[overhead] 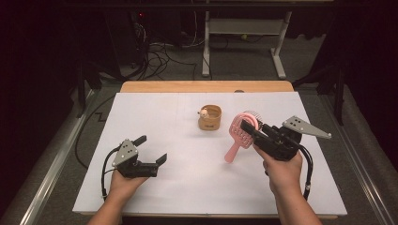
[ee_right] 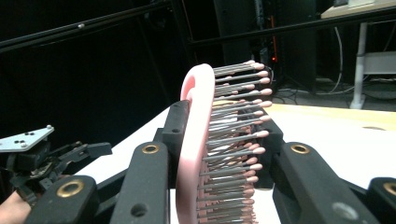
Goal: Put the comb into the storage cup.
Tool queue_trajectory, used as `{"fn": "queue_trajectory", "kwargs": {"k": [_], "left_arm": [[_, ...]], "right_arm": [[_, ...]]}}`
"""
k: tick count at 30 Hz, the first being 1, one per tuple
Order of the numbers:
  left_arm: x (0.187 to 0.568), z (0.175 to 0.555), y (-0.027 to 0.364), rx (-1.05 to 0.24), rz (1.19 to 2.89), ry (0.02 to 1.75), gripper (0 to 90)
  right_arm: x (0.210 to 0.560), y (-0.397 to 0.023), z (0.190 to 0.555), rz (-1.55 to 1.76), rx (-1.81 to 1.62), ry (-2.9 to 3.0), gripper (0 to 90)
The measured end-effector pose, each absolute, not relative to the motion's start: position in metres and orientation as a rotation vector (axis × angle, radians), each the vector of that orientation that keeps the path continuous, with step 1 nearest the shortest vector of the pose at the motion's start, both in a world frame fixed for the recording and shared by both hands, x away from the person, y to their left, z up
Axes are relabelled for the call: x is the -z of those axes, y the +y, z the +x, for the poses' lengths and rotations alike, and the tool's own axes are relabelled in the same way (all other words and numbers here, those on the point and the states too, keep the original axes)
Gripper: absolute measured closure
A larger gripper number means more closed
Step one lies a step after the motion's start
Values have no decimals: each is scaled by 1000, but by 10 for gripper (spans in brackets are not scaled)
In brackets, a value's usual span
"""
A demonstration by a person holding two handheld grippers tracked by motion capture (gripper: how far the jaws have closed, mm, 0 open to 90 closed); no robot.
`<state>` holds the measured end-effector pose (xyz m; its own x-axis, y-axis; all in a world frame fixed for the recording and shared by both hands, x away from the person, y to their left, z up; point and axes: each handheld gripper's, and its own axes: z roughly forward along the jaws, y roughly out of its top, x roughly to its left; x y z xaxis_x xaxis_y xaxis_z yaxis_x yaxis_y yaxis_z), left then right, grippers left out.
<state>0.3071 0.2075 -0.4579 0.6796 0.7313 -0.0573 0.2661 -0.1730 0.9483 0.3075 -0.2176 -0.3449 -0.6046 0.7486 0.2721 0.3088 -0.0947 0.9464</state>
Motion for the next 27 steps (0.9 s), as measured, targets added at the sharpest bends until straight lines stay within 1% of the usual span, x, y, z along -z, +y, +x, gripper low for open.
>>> {"fn": "queue_trajectory", "kwargs": {"k": [16, 27], "left_arm": [[459, 306, 212, -514, 1730, 790, 0], [459, 305, 212, -522, 1731, 779, 0]], "right_arm": [[347, -235, 310, 1143, -1691, 1787, 670], [348, -238, 315, 1153, -1691, 1766, 670]]}}
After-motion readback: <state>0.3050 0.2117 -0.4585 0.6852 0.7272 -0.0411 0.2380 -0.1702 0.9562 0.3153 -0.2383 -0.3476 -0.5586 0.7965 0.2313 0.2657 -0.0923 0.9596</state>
